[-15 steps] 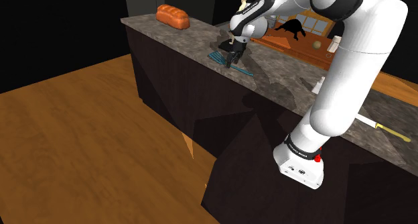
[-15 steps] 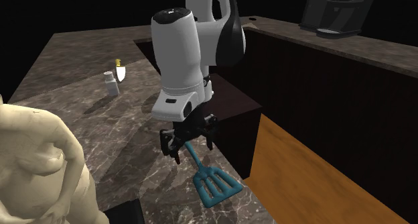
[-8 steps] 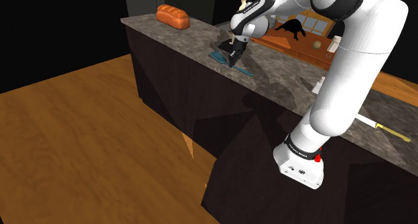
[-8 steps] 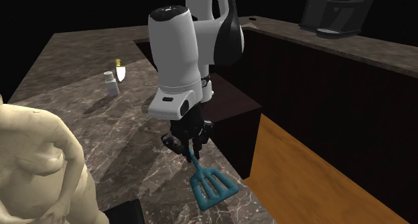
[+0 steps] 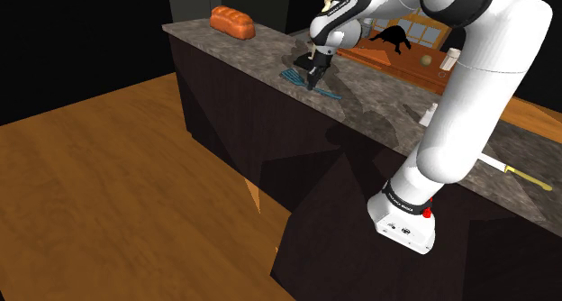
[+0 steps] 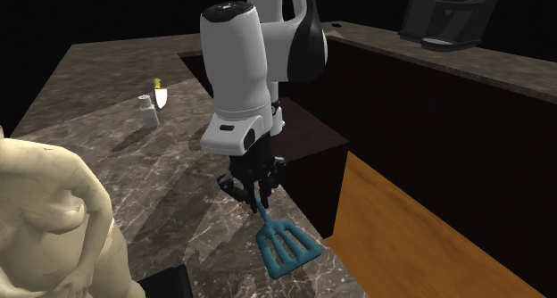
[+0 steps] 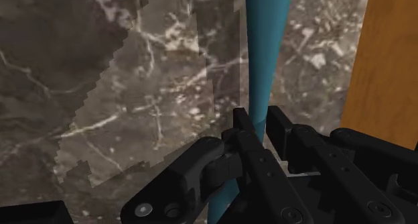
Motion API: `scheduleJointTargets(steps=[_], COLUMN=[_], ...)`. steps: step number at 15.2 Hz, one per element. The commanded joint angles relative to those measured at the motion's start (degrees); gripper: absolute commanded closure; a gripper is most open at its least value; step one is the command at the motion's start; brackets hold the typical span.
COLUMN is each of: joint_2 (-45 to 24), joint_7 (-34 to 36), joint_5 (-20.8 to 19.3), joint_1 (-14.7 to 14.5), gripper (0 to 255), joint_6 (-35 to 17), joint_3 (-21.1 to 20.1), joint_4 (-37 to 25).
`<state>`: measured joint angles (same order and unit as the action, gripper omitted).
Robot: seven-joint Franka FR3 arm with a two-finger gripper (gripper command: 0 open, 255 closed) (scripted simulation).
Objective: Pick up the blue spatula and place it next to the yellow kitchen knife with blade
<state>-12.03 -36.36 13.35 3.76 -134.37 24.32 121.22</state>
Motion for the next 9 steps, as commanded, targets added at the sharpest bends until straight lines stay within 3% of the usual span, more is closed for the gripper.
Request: scheduleJointTargets(steps=[1,9], joint_2=[1.0,4.6], joint_7=[0.6,2.8], joint_5=[-0.8,-3.5], joint_1=[-0.2,-0.7], gripper=[255,255], joint_6=[1.3,6.7], joint_3=[0.2,0.9], joint_4=[-0.4,-2.7])
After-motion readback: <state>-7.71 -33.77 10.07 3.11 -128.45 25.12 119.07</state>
